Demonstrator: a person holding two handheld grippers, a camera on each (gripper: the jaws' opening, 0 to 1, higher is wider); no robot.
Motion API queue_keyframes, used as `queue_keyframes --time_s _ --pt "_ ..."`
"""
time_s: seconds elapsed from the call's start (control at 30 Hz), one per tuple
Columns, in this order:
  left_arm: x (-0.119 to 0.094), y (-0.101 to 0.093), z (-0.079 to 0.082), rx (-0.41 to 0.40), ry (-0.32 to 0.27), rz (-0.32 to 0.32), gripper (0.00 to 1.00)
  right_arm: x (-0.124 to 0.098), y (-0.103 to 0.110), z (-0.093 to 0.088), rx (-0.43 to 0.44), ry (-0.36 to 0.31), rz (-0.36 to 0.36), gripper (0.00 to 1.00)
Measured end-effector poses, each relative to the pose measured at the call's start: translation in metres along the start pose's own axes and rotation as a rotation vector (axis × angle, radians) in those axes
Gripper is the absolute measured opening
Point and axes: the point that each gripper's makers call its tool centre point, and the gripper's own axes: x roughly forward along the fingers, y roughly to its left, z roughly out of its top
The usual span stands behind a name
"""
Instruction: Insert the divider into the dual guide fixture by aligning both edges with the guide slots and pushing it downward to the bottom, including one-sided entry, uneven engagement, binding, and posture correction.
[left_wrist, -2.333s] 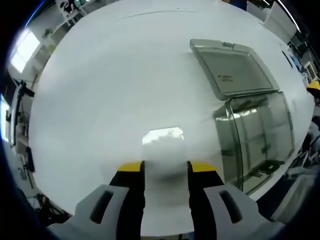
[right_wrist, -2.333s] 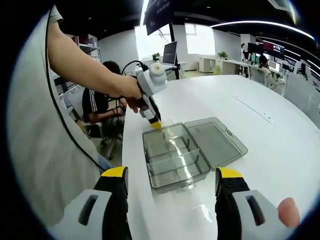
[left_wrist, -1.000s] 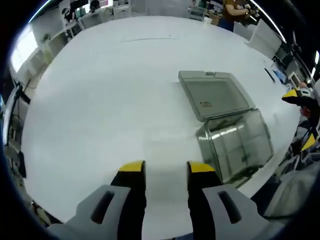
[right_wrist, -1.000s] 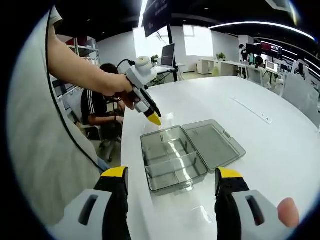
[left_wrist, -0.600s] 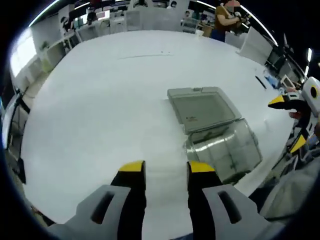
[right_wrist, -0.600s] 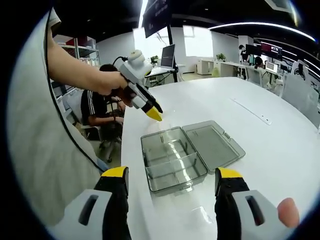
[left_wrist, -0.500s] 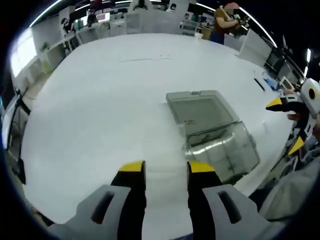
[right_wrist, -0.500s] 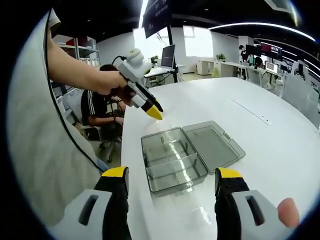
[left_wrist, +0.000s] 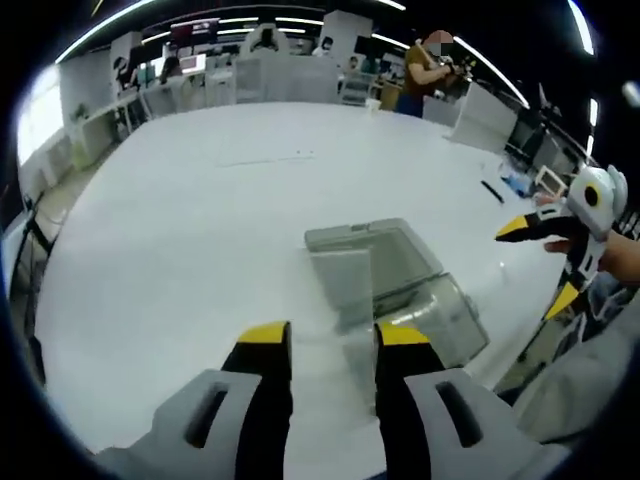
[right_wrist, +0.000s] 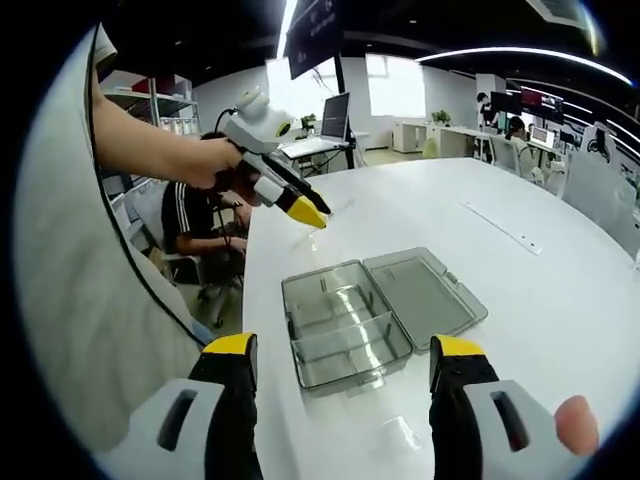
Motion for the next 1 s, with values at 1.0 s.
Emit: queue_keyframes --time_s 1.0 --pt "-0.007 -0.052 0.030 0.022 -0.111 -0.215 0.28 -0.008 -0.002 0.019 0.061 -0.062 0.048 0.67"
